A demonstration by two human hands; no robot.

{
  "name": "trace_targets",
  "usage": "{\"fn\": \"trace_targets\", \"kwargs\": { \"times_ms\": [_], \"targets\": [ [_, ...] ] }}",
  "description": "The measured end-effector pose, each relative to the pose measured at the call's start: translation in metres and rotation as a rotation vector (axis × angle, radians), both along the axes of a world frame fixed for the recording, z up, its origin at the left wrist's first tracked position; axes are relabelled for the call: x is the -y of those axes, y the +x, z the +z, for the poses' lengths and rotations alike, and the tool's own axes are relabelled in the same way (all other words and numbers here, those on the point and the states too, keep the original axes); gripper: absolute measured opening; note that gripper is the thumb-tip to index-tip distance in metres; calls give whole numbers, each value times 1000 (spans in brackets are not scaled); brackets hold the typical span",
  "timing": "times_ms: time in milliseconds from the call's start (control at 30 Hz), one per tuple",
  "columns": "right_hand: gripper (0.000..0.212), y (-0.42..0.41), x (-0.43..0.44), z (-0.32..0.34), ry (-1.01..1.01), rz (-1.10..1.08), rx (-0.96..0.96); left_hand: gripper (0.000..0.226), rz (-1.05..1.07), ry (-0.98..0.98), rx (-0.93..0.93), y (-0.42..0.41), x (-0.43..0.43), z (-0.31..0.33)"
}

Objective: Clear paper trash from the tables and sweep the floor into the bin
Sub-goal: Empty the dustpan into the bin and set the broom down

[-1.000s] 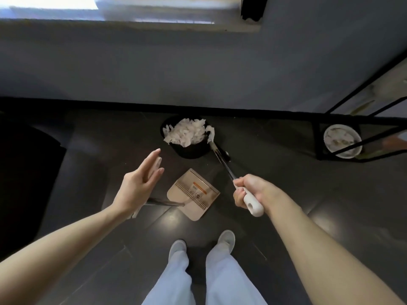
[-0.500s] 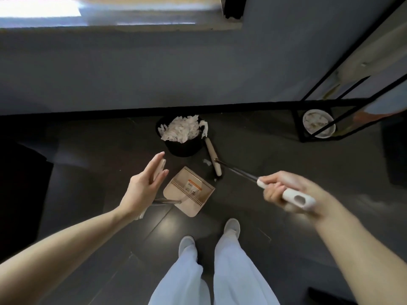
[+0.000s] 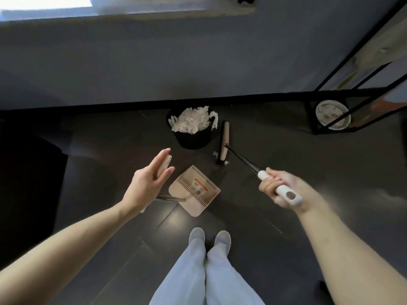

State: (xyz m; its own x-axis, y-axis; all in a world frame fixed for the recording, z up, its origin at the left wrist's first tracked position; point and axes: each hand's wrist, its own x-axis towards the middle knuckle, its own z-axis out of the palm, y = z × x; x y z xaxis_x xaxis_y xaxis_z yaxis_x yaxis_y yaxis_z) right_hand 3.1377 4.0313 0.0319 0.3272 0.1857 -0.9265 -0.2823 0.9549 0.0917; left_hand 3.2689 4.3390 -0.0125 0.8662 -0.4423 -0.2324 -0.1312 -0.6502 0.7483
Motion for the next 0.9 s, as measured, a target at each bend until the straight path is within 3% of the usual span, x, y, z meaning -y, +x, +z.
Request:
{"fn": "trace_targets", "kwargs": {
  "times_ms": [233, 533, 733, 800, 867, 900],
  "targets": [
    [27, -20, -30, -18, 94, 74, -25, 55, 45, -13, 48, 7, -1, -3],
    [24, -58, -55, 25, 77, 134, 4, 56, 3, -61, 11, 0, -18, -8],
    [25, -66, -116, 45, -17, 89, 1, 52, -125, -68, 15, 4, -73, 3],
    [27, -67, -136, 44, -49, 158, -33, 51, -155, -66, 14, 8, -89, 5],
    [9, -67, -159, 35, -168, 278, -44, 50, -199, -73, -5, 11, -100, 7],
    [10, -66, -172, 26, -245, 320, -54, 50, -219, -74, -18, 11, -105, 8]
  ]
}}
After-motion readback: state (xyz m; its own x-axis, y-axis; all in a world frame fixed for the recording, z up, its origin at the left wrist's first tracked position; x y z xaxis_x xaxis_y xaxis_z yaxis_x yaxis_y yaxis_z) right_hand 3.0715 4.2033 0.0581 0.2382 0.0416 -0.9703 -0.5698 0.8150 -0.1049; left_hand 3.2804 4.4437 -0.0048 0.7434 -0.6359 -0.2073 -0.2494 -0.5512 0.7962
